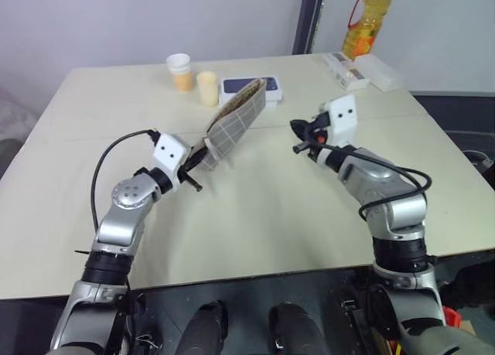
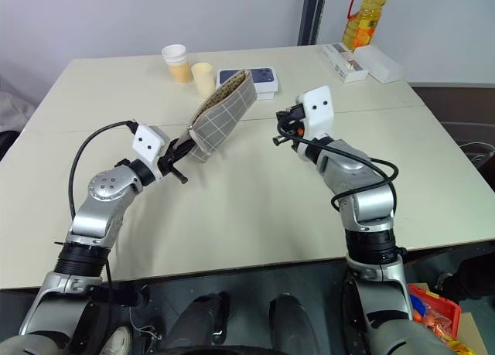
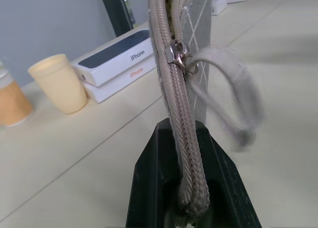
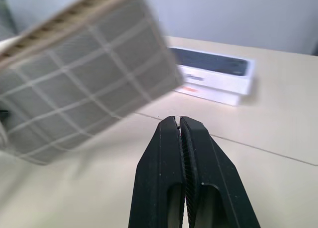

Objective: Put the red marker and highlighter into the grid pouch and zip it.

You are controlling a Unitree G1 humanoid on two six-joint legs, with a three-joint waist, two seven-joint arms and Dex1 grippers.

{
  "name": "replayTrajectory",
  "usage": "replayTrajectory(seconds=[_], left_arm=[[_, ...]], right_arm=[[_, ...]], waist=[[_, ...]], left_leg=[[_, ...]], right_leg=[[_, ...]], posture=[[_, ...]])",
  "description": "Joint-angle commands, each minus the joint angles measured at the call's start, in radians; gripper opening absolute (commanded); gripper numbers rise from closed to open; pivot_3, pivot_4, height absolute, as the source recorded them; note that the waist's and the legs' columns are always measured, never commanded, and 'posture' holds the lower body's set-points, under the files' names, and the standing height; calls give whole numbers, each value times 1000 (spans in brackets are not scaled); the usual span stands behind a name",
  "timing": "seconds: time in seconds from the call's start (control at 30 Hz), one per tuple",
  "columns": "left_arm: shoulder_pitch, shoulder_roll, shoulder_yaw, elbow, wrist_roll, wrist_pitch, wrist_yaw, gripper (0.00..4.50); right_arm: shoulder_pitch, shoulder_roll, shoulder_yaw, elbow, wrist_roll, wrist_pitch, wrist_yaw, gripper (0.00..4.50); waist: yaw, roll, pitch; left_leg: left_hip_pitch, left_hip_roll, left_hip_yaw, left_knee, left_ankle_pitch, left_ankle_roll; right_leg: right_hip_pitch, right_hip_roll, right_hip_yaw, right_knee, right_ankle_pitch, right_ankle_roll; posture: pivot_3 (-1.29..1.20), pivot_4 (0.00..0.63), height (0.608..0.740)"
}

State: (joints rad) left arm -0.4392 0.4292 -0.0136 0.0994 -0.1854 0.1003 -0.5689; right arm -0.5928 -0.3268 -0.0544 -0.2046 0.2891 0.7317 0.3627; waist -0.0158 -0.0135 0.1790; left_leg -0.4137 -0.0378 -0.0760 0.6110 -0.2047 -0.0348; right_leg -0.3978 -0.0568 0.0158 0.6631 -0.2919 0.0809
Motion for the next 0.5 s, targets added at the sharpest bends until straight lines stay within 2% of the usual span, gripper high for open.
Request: replayTrajectory(seconds=[0.03, 0.17, 0.2, 0.27, 0.43, 0.5], left_arm=[[27, -30, 18, -34, -47, 48, -6, 0], [25, -109, 50, -100, -162, 191, 30, 0], [20, -122, 55, -115, -184, 225, 34, 0], [-3, -145, 54, -132, -225, 306, 36, 0], [-48, -159, 38, -147, -303, 445, -4, 0], [-60, -158, 39, -143, -317, 477, -13, 0]], right_arm=[[42, 7, 77, -86, 6, -5, 33, 125], [70, 70, 123, -102, 43, 29, 31, 125], [72, 88, 122, -101, 57, 41, 30, 353], [80, 127, 145, -94, 73, 53, 33, 911], [80, 209, 206, -70, 62, 37, 20, 3403], [77, 232, 215, -58, 62, 32, 16, 3403]], waist=[[0, 0, 0], [0, 0, 0], [1, 0, 0], [1, 0, 0], [0, 0, 0], [0, 0, 0]], left_leg=[[0, 0, 0, 0, 0, 0], [0, 0, 0, 1, 0, 0], [0, 0, 0, 2, 0, 0], [0, 0, -1, 2, 0, 0], [0, 0, -1, 2, 0, 0], [0, 0, -1, 2, 0, 0]], right_leg=[[0, 0, 0, 0, 0, 0], [0, 0, 0, 1, 0, 0], [1, 0, 0, 1, 0, 0], [1, 0, 0, 1, 0, 0], [1, 1, -1, 1, 0, 0], [1, 1, -1, 1, 0, 0]], posture=[[0, 150, 740], [0, 150, 740], [0, 150, 740], [0, 150, 740], [0, 150, 740], [0, 150, 740]])
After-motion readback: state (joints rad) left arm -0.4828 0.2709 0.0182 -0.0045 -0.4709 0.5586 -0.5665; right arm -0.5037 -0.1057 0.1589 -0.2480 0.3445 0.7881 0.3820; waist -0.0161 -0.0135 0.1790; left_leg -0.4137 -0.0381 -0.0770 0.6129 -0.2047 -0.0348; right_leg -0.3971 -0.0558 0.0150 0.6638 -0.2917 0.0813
